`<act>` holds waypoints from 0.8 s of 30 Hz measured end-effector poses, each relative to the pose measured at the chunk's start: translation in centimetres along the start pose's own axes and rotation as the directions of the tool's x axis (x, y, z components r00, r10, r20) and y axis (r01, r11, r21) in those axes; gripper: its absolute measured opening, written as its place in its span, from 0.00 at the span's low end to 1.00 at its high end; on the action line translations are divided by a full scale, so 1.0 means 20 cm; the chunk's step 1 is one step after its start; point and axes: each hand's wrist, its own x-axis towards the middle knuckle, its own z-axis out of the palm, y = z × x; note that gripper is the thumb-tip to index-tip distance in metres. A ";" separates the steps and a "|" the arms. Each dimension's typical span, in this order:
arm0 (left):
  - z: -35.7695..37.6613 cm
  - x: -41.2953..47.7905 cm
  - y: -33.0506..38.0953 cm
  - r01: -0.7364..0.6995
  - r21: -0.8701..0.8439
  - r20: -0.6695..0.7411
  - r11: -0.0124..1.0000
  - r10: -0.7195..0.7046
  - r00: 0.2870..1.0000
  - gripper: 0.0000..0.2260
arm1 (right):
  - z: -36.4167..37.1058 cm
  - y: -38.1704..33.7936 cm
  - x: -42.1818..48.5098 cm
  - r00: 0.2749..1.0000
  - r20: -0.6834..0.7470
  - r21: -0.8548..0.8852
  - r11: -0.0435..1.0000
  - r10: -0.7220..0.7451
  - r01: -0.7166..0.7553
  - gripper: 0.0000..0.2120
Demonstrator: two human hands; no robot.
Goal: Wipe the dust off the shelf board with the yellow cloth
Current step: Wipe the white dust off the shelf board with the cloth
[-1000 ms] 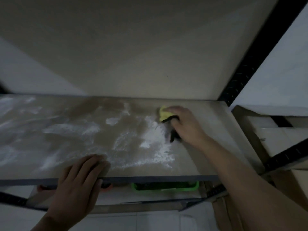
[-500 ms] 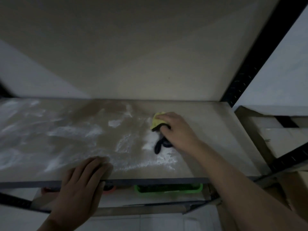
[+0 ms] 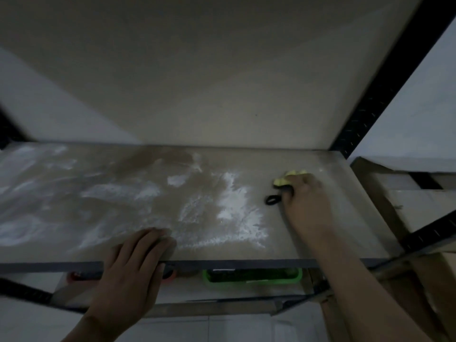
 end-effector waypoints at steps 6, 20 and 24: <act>0.00 0.00 0.00 0.009 -0.007 0.048 1.000 -0.009 0.999 0.19 | 0.00 -0.12 -0.02 0.973 0.044 0.327 0.924 -0.225 0.198 0.23; 0.01 0.00 -0.01 -0.045 -0.018 -0.040 0.999 0.044 0.998 0.19 | -0.13 0.11 -0.22 0.983 0.072 -0.170 0.973 0.167 -0.153 0.24; 0.00 0.01 0.01 -0.038 -0.018 -0.033 0.999 0.038 0.999 0.19 | -0.07 -0.25 -0.41 0.998 0.036 -0.096 0.993 -0.058 0.061 0.16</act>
